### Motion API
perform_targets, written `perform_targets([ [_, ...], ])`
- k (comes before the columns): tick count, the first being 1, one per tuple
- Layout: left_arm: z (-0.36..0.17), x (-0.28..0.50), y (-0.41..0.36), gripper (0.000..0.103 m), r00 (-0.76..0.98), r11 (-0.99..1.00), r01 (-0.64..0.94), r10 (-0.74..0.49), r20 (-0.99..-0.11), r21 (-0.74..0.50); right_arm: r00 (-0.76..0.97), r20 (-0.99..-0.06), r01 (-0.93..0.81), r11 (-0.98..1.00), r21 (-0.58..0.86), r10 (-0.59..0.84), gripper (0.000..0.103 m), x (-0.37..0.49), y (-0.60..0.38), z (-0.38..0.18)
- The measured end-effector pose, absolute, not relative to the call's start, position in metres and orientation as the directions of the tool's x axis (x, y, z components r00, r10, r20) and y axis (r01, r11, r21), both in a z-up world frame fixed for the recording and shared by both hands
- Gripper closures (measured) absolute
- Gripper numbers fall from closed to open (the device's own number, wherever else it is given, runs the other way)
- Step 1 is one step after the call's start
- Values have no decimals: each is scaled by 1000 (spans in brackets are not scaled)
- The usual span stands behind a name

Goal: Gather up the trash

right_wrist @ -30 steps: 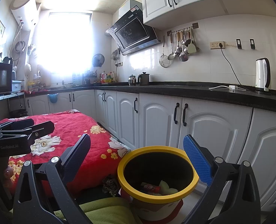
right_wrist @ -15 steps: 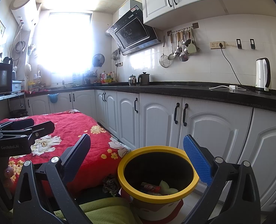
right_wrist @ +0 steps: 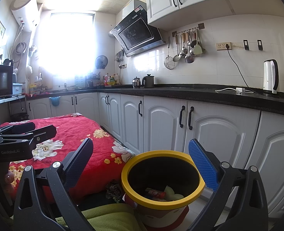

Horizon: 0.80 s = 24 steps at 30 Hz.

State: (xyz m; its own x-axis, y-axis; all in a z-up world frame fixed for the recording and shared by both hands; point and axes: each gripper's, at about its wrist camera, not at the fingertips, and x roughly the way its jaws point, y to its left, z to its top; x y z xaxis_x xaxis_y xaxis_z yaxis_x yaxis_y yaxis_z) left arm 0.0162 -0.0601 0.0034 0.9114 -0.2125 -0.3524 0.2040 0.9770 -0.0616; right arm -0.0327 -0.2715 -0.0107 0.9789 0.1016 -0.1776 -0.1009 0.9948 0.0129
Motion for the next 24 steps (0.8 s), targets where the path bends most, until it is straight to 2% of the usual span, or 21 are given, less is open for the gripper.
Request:
perform_targets([
  [15,0,19,-57,11,907,977,206,-209,-367,-48,978,-183,-100,995,16,101,6,-32,-271,-11],
  [19,1,21,-57,11,899,976,210,-216,-382,-58,972,-212,-98,995,20,100,6,-27,-267,-12],
  [22,6,28,-39,11,890,982,166,-187,-416,-85,957,-256,-138,990,25,140,6,-12,-253,-5],
  [24,5,35,-5,11,869,987,109,-150,-472,-114,943,-265,-204,979,10,199,6,-3,-235,1],
])
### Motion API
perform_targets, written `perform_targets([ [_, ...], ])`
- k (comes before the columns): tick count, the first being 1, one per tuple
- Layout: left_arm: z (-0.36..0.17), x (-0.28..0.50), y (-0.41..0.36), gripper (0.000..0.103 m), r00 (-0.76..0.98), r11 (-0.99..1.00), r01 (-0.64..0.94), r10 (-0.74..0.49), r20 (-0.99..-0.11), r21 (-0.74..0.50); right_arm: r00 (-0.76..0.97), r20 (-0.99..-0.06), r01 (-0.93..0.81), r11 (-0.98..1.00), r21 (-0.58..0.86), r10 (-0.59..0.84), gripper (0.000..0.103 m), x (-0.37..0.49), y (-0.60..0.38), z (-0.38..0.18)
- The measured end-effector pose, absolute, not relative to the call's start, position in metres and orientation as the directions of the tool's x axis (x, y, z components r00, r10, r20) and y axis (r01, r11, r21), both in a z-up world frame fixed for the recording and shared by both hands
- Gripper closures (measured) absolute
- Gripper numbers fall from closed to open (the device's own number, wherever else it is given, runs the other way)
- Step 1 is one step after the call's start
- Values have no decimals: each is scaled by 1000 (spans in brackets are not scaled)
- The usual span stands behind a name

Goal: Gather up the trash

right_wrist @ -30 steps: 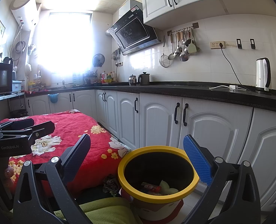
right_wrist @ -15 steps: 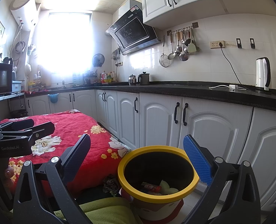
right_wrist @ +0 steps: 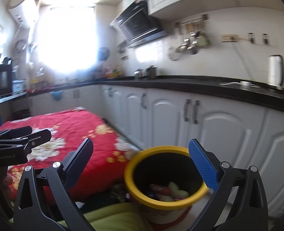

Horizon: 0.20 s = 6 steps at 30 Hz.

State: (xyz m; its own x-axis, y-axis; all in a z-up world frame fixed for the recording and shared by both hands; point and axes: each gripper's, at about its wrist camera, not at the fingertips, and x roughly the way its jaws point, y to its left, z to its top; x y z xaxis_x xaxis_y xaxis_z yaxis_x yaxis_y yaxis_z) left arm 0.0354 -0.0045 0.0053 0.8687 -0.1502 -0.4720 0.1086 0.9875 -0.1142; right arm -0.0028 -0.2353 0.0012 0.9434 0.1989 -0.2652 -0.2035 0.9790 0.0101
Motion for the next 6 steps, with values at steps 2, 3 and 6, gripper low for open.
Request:
perform_targets([
  [2,0,41,40,11,847,995,-9,-43,-530,-95,898,-311,-332,943,-17,311,6,15,-185,9],
  [3,-4,42,72,11,826,992,-100,40,-562,-76,860,-345,-404,915,-6,377,6,24,-160,11],
  [6,-16,30,178,11,716,909,-417,314,-623,-20,691,-450,-615,787,46,566,6,44,-58,11],
])
